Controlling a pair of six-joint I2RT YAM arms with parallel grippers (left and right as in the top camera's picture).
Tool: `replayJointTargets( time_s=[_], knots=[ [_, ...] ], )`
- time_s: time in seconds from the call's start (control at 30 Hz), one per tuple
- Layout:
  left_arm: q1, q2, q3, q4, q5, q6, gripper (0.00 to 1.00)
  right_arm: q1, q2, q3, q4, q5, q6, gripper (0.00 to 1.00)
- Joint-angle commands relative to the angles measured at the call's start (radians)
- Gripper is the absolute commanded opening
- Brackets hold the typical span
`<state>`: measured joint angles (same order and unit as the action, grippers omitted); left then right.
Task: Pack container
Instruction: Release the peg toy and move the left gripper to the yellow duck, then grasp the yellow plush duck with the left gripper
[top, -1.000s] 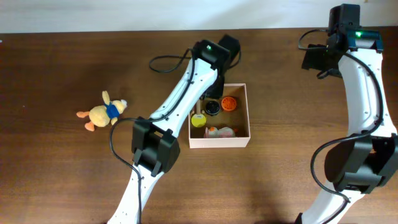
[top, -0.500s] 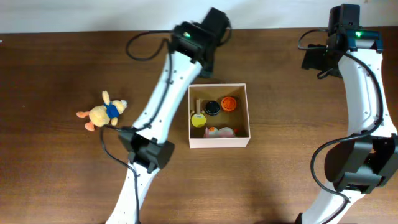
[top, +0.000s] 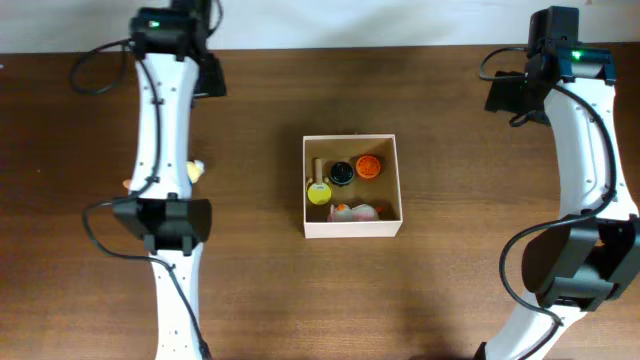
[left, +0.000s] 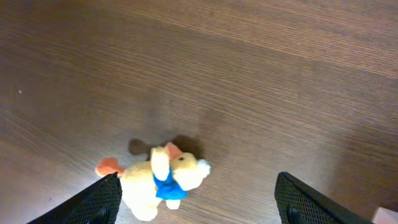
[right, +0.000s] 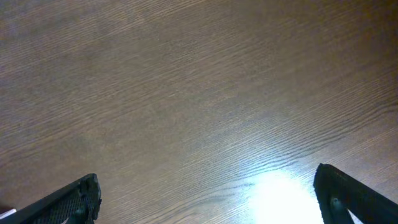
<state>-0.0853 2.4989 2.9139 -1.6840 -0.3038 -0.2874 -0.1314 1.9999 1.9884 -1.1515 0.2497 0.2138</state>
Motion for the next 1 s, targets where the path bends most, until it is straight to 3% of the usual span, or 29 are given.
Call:
replayJointTargets(
  time_s=[0.0, 0.3, 0.53, 0.97],
  knots=[
    [0.046, 0.005, -0.006, -0.004, 0.121, 0.074, 0.81, -0.006, 0.002, -0.005, 0.0, 0.005, 0.016, 0.99],
    [0.058, 0.005, -0.394, -0.004, 0.065, 0.084, 0.81, -0.006, 0.002, -0.005, 0.0, 0.005, 0.016, 0.99],
    [0.069, 0.005, -0.425, 0.008, -0.019, 0.083, 0.81, -0.006, 0.002, -0.005, 0.0, 0.005, 0.016, 0.99],
    [0.127, 0.005, -0.651, 0.297, 0.067, 0.031, 0.8, -0.006, 0.002, -0.005, 0.0, 0.005, 0.016, 0.99]
  ],
)
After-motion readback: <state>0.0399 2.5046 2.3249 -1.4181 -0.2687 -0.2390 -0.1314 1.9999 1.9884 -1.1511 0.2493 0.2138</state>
